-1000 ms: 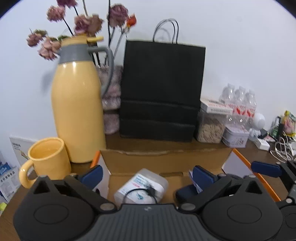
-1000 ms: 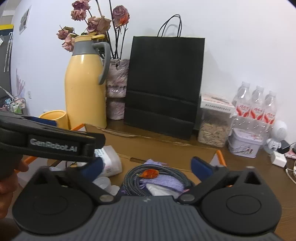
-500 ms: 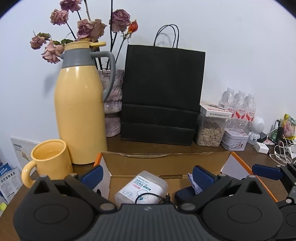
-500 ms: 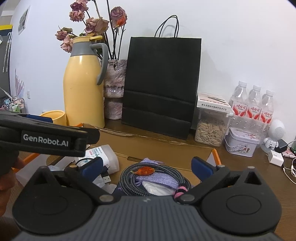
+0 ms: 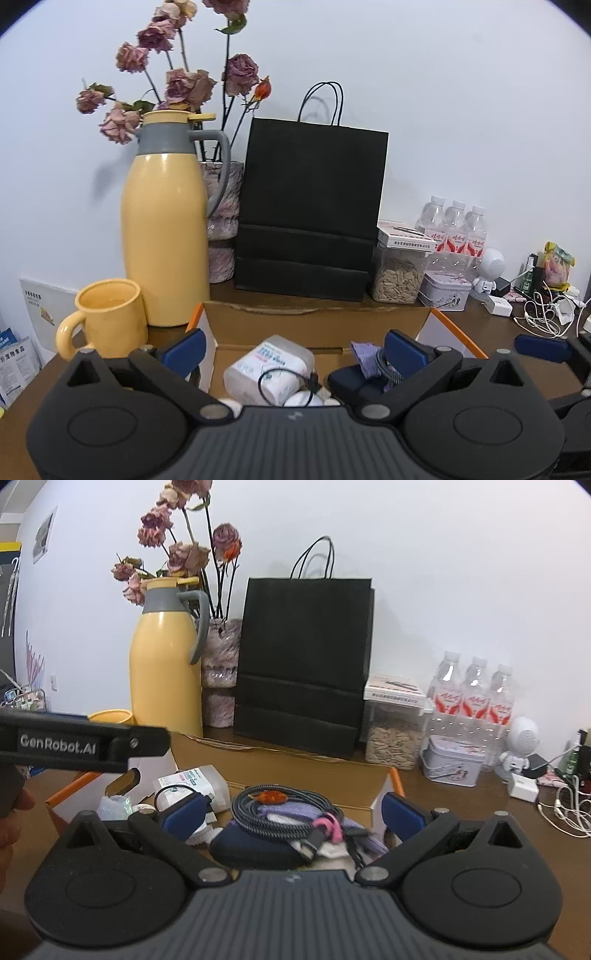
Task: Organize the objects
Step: 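Withdraw both tools from the box toward the remaining table items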
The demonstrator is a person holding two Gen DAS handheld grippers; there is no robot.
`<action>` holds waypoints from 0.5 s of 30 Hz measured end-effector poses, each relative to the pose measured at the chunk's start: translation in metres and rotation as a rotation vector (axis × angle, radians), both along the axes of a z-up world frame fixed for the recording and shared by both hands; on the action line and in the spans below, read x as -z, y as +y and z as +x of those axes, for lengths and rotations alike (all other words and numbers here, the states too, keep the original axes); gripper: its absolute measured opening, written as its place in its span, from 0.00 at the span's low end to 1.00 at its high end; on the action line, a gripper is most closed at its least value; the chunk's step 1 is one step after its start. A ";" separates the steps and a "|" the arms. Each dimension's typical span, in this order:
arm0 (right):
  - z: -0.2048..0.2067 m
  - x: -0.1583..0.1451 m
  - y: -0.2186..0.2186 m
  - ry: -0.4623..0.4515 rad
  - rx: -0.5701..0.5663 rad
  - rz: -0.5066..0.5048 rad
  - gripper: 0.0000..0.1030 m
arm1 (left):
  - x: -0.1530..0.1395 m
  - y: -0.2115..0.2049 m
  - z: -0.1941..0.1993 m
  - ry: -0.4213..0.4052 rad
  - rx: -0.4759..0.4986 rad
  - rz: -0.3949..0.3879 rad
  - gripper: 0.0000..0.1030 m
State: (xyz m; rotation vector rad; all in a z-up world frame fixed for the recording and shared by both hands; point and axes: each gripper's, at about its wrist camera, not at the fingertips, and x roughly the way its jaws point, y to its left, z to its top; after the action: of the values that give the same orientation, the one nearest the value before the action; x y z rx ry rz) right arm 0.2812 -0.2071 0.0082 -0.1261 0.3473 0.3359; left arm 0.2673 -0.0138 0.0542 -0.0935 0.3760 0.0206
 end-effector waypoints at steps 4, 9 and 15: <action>-0.018 0.003 -0.009 -0.012 0.012 0.000 1.00 | 0.007 -0.004 -0.017 0.010 0.001 -0.002 1.00; -0.038 0.010 -0.021 0.002 0.032 0.003 1.00 | 0.018 -0.010 -0.035 0.031 0.012 0.001 1.00; -0.057 0.022 -0.039 0.033 0.043 0.003 1.00 | 0.030 -0.016 -0.053 0.066 0.032 0.034 1.00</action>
State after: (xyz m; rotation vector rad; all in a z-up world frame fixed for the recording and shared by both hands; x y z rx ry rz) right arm 0.2246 -0.2466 -0.0135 -0.1103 0.3815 0.2963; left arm 0.2141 -0.0298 0.0239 -0.0535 0.4426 -0.0013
